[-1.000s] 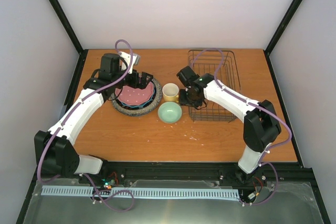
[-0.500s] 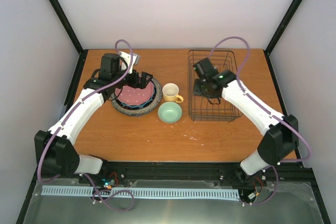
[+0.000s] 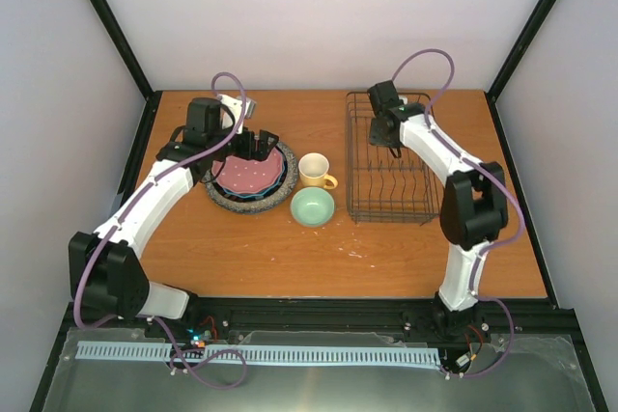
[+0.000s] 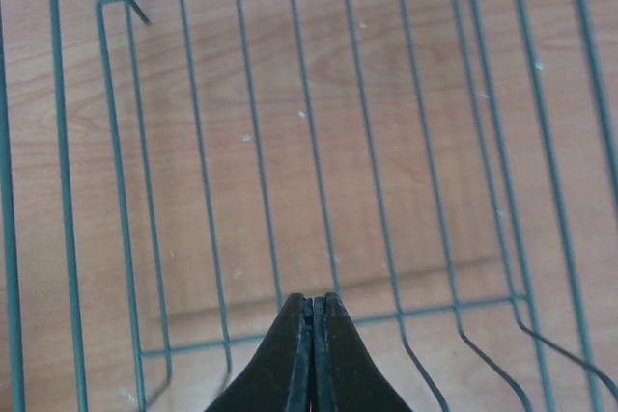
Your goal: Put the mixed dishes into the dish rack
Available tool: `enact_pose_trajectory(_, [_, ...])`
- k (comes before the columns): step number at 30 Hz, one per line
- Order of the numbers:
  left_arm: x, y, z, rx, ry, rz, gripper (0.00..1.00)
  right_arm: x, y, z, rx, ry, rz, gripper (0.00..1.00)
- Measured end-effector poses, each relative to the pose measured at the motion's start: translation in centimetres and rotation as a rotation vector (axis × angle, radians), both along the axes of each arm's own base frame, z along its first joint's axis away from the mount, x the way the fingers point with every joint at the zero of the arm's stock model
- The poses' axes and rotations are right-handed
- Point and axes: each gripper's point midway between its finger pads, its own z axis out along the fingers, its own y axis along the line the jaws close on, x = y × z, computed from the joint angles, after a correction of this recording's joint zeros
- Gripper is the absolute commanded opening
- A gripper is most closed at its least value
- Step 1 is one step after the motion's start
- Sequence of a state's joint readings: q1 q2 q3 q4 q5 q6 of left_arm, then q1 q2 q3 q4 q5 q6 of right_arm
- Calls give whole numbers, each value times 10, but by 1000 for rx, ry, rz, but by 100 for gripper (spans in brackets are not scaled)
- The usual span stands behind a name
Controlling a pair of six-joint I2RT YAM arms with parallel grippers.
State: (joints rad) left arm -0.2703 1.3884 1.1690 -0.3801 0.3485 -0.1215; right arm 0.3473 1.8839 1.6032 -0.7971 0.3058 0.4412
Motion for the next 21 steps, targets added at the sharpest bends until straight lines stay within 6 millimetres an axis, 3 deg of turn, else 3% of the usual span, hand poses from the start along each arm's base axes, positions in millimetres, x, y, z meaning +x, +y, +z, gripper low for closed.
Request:
enact_pose_trajectory(5, [3,5,-7,8,10,18,100,38,18,-15,22,6,34,3])
enact_pose_trajectory(7, [4,7,-11,10,18,23,100,43,25,-23,42,18,49,3])
enact_pose_trajectory(21, [6,12,-23,16,42,34,100,33,75,-68,108,119,127,3])
